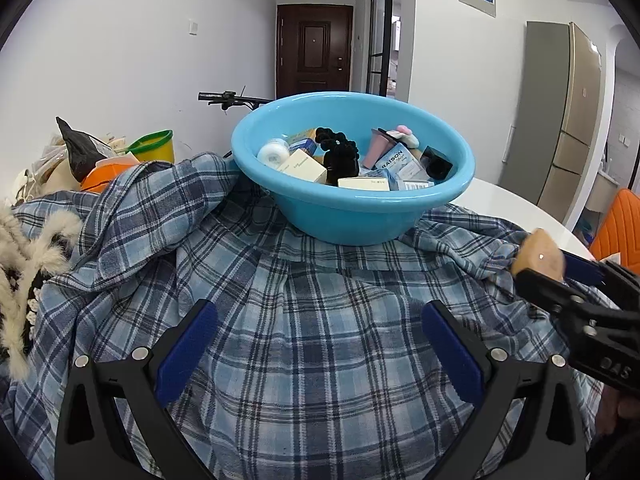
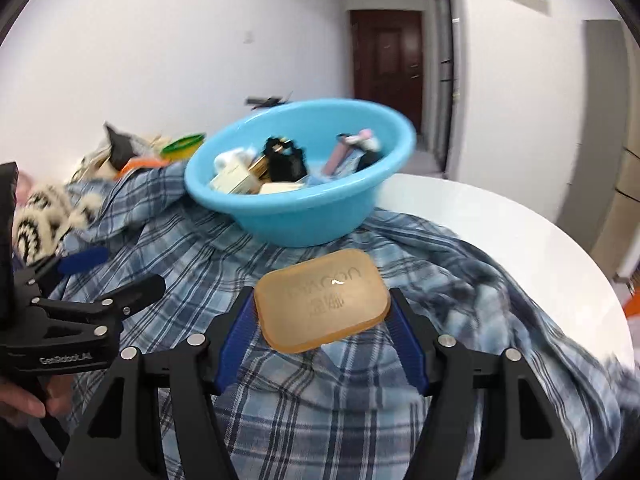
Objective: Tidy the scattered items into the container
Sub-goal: 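Lift the soap case with the right tool and carry it over the basin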
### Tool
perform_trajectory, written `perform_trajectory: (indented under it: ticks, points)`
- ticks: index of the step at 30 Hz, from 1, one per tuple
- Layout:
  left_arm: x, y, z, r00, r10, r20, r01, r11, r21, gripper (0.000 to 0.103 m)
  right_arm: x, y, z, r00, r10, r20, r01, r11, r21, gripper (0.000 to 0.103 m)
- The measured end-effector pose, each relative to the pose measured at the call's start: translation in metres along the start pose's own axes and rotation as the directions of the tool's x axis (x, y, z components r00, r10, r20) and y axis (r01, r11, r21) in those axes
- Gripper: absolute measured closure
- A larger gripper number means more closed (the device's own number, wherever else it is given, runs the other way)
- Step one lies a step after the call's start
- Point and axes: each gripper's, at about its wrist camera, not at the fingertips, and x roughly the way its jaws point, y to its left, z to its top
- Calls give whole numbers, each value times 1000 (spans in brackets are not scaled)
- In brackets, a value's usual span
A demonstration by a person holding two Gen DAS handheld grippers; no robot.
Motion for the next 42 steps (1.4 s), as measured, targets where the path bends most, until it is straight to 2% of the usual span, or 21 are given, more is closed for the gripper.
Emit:
perform_trajectory:
  ticks: [3, 6, 8, 12, 18, 23, 28, 30, 31, 32, 37, 40, 42]
  points:
    - [3, -4, -2, 1000, -9, -18, 9, 1000, 14, 0, 5, -1, -13, 999, -29, -24, 30, 999, 19, 40]
    - [3, -9, -3, 1000, -14, -22, 14, 999, 33, 0, 15, -7, -21, 996, 9, -85, -3, 997, 74, 40]
    - [1, -10, -3, 1000, -12, -16, 13, 999, 38, 0, 15, -8, -20, 997, 3, -83, 3, 997, 73, 40]
    - [-1, -10, -2, 1000, -8, -7, 8, 999, 32, 0, 4, -5, -2, 1000, -7, -28, 8, 999, 44, 40]
    - [0, -12, 12, 1000, -6, 8, 6, 1000, 27, 0, -23, 3, 46, 993, -14, 115, 16, 1000, -17, 40]
    - [-4, -9, 50, 997, -10, 75, 10, 1000, 11, 0, -22, 8, 83, 987, 3, 162, 5, 999, -44, 40]
    - [2, -6, 93, 993, 9, 120, -10, 1000, 13, 0, -12, 6, 108, 986, 38, 161, -29, 998, -62, 40]
    - [9, -3, 110, 993, -7, 122, 5, 1000, 18, 5, -3, 5, 116, 987, 63, 147, -55, 997, -59, 40]
    - [14, -3, 117, 994, -10, 112, 8, 1000, 24, 22, 0, 3, 119, 987, 72, 142, -64, 996, -59, 40]
    - [19, -3, 122, 995, -19, 96, 16, 999, 30, 33, 3, 1, 122, 988, 74, 137, -66, 996, -59, 40]
    - [50, 1, 140, 996, -94, 5, 94, 996, 0, 34, 23, -4, 139, 989, 97, 111, -90, 994, -62, 40]
    - [70, 4, 151, 994, -111, -25, 110, 994, -15, 35, 40, -6, 152, 991, 98, 94, -93, 994, -59, 40]
    - [87, 12, 159, 990, -133, -49, 131, 990, -58, 36, 55, -10, 163, 992, 109, 70, -106, 993, -45, 40]
